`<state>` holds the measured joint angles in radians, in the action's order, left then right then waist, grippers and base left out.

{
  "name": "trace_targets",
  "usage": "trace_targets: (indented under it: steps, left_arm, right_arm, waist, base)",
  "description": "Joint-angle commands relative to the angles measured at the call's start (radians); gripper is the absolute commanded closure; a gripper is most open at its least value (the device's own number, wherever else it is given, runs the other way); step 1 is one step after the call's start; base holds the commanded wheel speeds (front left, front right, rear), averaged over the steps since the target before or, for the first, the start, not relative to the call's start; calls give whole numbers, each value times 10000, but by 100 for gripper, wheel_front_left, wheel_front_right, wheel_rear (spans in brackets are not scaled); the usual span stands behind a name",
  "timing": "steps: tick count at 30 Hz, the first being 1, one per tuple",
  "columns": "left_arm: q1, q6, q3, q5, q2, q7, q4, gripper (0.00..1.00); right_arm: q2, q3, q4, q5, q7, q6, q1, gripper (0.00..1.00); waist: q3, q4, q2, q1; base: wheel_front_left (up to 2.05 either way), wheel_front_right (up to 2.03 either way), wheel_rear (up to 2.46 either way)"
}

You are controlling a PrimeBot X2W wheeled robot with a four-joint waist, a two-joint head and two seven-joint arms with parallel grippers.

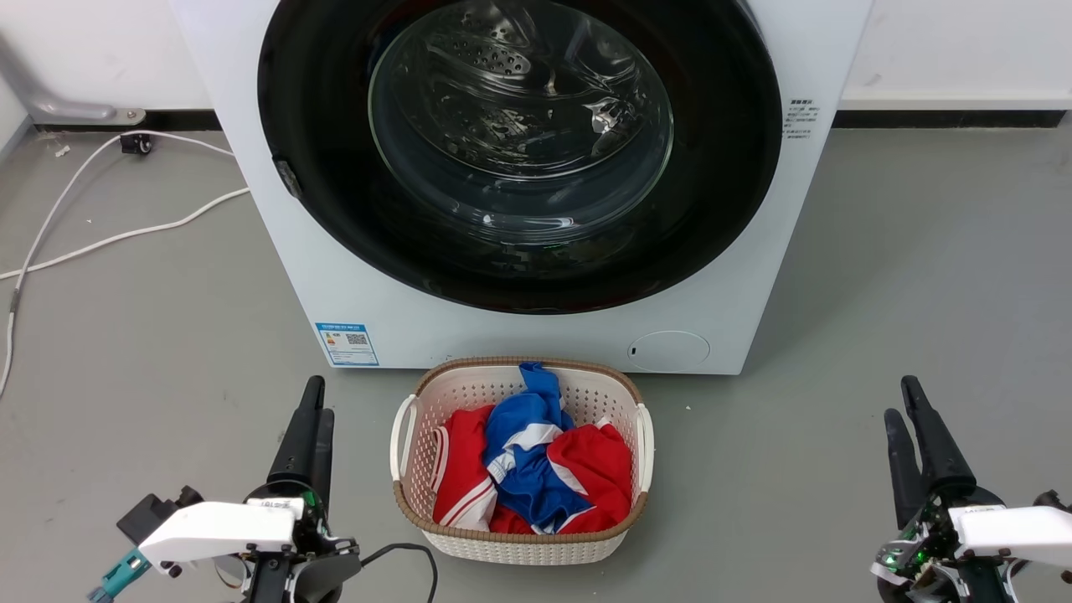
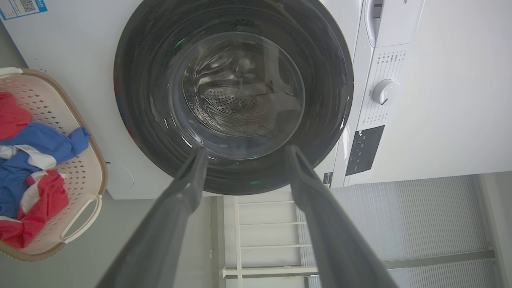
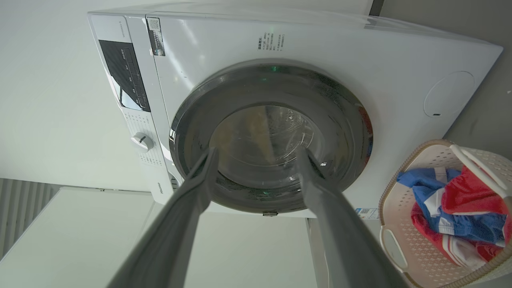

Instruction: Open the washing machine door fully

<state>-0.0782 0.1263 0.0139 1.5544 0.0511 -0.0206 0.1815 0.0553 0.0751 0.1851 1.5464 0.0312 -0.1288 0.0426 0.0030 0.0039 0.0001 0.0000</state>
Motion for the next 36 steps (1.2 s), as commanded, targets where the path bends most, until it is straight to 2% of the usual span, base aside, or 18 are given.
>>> trace_targets:
  steps: [1,7,17,23,36]
  left_arm:
    - [-167,27,-77,-276,42,93,-298,0]
    - [-285,30,-278,-1579,38,339,-693,0]
    - [-377,35,-660,-4779,34,711,-1008,0]
    - [-310,38,-823,-6449,58,917,-908,0]
    - [-455,-443,-1512,-9229,510,1330,-584,0]
  right_arm:
    - [136,-37,-247,-273,-115,-7,79,0]
    - [253,-25,-383,-1592,-380,-9,47,0]
    - [312,-5,-780,-4537,-759,-11,-41,0]
    - [297,41,-1035,-6233,-595,-12,-130,0]
    - [293,190,-1482,-8751,-148,-16,-382,0]
  waist:
    - [-3,9,-1,0]
    - [52,42,-1,0]
    - [117,74,-1,0]
    - [105,72,-1,0]
    - [87,91,-1,0]
  base:
    - [0,0,0]
    - [0,0,0]
    - [0,0,0]
    - [0,0,0]
    - [0,0,0]
